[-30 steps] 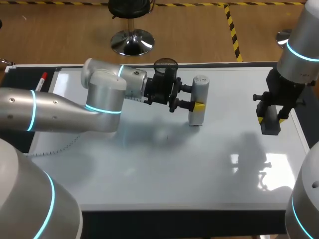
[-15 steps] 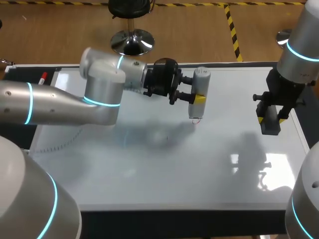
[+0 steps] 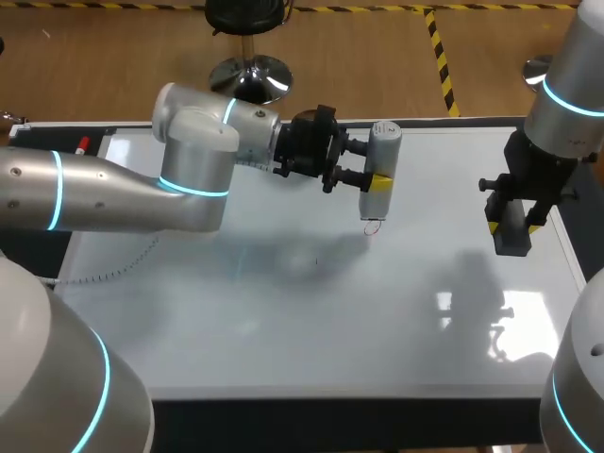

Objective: Pick up the inspection probe, press it on each red-marked spot on the whiteboard one by one, put down the probe, pick up the eraser, and wipe off all the red marks.

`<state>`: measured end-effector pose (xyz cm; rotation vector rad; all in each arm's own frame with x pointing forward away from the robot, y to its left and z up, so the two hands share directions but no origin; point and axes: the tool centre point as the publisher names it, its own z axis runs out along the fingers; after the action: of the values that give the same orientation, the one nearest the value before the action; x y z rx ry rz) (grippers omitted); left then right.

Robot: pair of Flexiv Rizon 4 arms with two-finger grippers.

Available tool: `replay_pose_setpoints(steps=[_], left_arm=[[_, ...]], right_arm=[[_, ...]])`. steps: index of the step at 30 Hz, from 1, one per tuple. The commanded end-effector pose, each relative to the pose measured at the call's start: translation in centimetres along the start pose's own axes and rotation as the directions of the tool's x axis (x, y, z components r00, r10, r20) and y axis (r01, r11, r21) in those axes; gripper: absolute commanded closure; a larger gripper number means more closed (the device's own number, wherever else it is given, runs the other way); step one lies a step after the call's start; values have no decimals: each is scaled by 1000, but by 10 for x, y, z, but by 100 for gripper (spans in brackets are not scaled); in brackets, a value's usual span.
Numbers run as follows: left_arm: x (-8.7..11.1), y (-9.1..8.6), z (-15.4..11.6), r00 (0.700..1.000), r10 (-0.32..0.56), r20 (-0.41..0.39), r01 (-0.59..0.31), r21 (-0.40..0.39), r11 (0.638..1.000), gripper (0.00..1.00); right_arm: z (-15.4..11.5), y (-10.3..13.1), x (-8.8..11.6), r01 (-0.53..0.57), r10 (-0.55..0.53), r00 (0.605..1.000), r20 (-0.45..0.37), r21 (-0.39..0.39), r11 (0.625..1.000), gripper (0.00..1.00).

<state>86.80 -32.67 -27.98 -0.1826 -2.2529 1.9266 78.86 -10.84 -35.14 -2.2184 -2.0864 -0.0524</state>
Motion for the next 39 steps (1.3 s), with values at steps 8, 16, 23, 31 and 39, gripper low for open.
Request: replay_pose_setpoints(steps=[8,16,23,31,39], left_arm=[[2,-10,-19,1000,14,4,-14,0,1000,100],[8,-9,-40,999,23,36,-23,-1,1000,100],[12,-10,-64,996,40,75,-41,11,999,100],[16,-5,-92,994,47,103,-49,21,999,100],[17,-4,-122,989,52,138,-57,36,998,100]], right_arm=[[-1,-1,-1,2,-2,1000,-2,-2,1000,100],[-1,-1,-1,2,-2,1000,-2,-2,1000,100],[-1,-1,-1,2,-2,1000,-2,-2,1000,100],[-1,-1,-1,2,-2,1000,-2,-2,1000,100],[-1,-1,-1,2,-2,1000,-2,-2,1000,100]])
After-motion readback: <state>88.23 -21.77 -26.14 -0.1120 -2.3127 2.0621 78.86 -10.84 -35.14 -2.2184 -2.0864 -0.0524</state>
